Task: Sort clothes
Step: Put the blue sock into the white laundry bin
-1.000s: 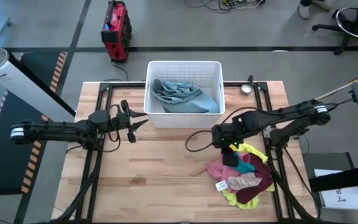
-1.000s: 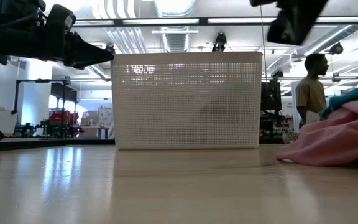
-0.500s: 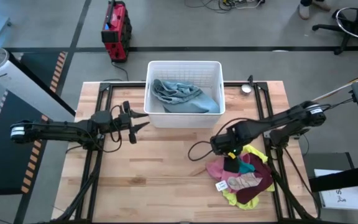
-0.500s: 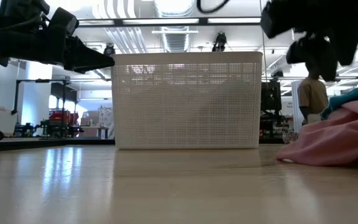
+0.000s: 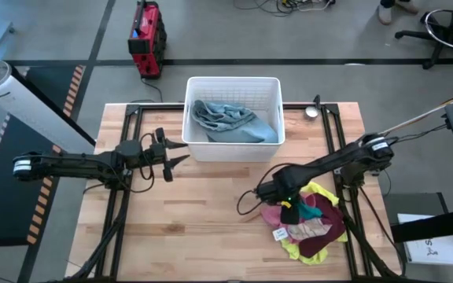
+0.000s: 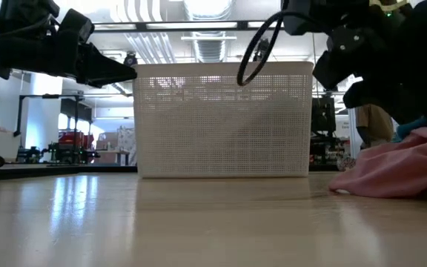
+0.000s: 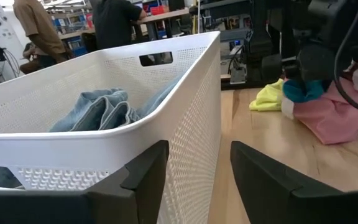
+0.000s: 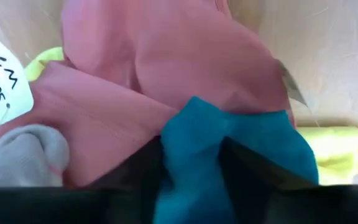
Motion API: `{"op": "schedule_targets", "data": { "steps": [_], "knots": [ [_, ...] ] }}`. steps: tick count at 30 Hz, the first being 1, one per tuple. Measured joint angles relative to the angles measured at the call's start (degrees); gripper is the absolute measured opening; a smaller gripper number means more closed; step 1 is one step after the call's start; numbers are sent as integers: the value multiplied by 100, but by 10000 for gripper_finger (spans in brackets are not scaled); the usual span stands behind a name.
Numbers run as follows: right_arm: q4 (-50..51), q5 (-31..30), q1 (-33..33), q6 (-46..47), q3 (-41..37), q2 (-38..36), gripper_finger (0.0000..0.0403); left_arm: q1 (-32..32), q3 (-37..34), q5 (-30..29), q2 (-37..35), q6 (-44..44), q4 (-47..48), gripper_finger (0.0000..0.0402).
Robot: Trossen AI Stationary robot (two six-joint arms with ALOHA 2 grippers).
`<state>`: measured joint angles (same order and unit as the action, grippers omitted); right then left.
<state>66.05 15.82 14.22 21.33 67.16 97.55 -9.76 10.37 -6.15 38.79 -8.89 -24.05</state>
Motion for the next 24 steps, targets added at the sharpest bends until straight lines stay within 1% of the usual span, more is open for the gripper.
{"op": "schedule_targets", "data": {
  "steps": [4, 5, 10, 13, 16, 18, 20, 24],
  "knots": [
    [246, -103, 20, -212, 226, -34, 25, -2, 2, -30, -3, 0, 0, 151],
    [270, -160, 26, -280, 287, -73, 14, -2, 0, -35, 1, -1, 0, 148],
    [258, -590, 30, -544, 782, -304, 10, -4, 0, -47, 1, -2, -3, 128],
    [191, -1103, 23, -924, 1191, -338, 4, -4, 0, -62, 1, -46, -15, 116],
    [69, -1676, -59, -1257, 1658, -327, 3, -4, 0, -64, 4, -52, -20, 113],
    [-186, -1941, -141, -1553, 1966, -297, 2, -4, 0, -62, 6, -54, -26, 113],
    [-497, -2035, -237, -1833, 2191, -290, 2, -4, 0, -62, 6, -57, -31, 113],
    [-1043, -1991, -389, -2294, 2463, -290, 1, -9, 0, 53, 1, -63, -42, 113]
  ]
}}
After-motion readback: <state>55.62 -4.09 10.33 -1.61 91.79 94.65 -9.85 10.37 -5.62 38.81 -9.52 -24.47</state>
